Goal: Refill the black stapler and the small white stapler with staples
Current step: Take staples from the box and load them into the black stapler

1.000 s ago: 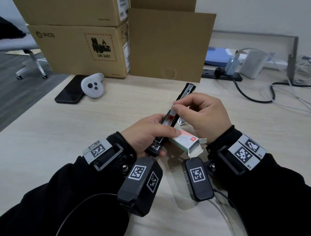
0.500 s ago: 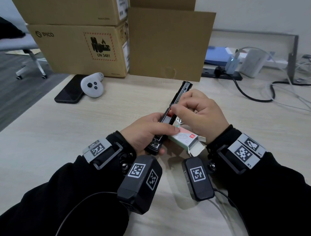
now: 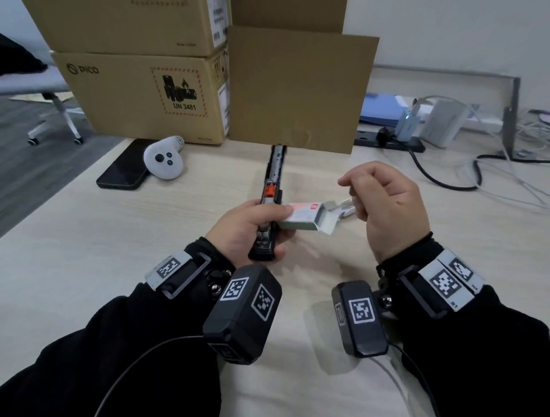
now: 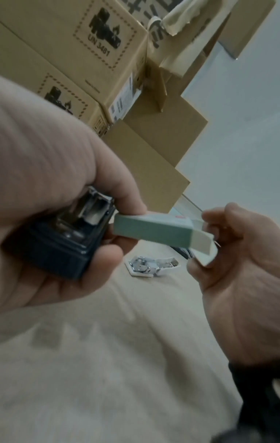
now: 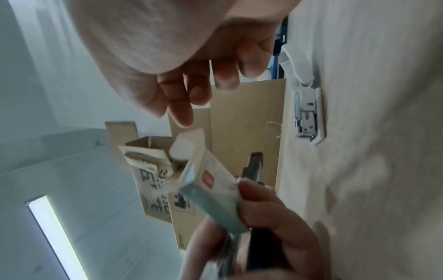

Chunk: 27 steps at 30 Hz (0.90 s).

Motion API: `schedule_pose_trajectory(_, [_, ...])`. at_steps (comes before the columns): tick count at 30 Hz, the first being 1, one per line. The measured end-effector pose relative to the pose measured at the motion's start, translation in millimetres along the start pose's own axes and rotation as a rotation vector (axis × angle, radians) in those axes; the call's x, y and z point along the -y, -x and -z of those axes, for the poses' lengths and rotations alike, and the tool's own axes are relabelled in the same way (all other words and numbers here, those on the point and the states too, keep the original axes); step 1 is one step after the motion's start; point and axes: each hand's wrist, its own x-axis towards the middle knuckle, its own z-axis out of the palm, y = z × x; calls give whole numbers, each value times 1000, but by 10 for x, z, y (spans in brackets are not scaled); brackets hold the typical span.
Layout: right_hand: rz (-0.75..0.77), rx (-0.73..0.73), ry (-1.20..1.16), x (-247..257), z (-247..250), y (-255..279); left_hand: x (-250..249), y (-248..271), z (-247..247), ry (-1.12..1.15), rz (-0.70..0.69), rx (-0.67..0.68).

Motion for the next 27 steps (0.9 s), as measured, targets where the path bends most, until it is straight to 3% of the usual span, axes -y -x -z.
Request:
schedule_pose_trajectory(4, [168,141,85,77,-83,77,-15,-23,3,74,-60,-98])
schedule_pose_trajectory(9, [148,250,134,-17,-98,48,-29,-25,28,130,-28,-140])
schedule_pose_trajectory(14, [105,279,156,-9,-95,38,-48,-23,34,178,33,-123])
schedule_pose_trajectory(27, [241,317,364,42,-85,20,-55,-5,33,96,18,-86])
